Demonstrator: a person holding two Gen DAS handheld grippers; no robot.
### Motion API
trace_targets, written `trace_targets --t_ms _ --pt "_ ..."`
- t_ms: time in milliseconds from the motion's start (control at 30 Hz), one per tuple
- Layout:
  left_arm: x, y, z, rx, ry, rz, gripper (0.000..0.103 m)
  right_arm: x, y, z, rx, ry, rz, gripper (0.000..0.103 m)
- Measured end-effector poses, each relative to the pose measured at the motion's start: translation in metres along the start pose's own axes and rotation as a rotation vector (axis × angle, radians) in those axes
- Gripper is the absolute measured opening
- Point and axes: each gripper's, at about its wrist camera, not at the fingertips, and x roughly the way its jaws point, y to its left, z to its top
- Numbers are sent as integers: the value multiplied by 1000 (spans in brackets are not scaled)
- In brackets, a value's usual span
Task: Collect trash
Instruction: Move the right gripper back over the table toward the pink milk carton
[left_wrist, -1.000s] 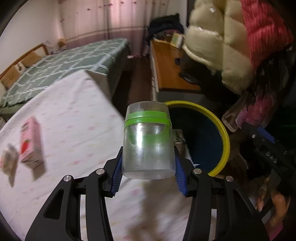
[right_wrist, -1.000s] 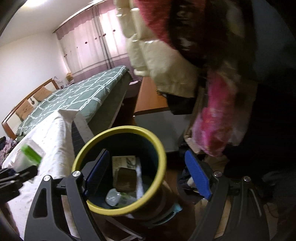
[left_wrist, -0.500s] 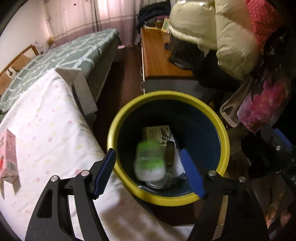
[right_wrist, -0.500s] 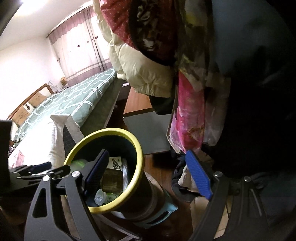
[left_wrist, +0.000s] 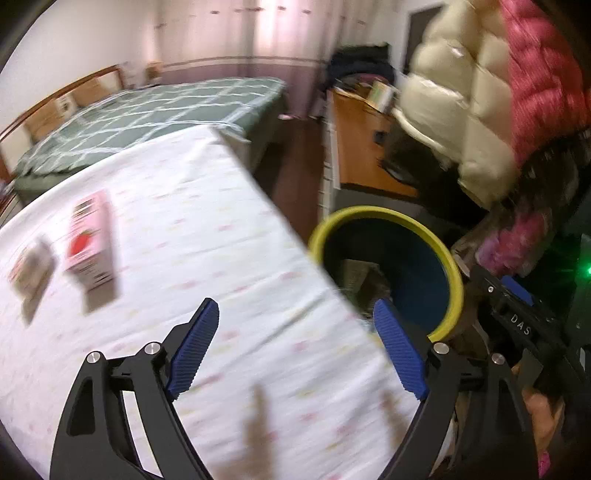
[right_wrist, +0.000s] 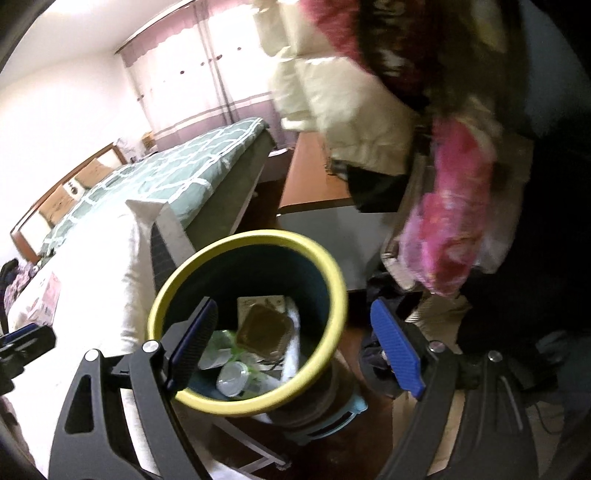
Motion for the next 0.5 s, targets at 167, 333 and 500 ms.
trace_targets --t_ms 167,333,500 --pt "-34 59 -24 -117 -54 89 88 -1 40 -3 -67 6 44 81" --pt "-62 129 -51 -240 -80 206 88 0 98 -3 -153 18 132 81" --pt "-84 201 -79 -352 -103 346 88 3 164 -1 -232 46 243 81"
